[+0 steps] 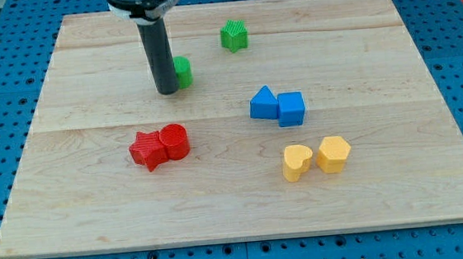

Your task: Move the green star above the blue cube vertically

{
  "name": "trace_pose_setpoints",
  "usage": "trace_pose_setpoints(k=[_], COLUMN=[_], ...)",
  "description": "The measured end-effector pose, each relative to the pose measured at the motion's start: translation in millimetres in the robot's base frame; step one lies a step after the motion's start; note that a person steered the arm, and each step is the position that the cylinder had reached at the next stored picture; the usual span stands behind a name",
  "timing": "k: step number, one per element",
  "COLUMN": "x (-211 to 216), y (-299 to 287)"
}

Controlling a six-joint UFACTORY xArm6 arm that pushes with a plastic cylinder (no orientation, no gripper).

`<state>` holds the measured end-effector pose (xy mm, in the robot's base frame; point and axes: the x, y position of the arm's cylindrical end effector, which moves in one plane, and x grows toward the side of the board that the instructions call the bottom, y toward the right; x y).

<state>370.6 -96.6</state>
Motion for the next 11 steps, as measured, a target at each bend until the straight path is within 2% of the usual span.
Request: trace_pose_setpoints(k=[1, 3, 4, 5, 6, 7, 8, 9, 10, 11], x=[-10, 55, 2, -35, -71, -99, -111, -104, -103, -138], y=[0, 24, -85, -129, -98, -6, 78, 146, 153, 129])
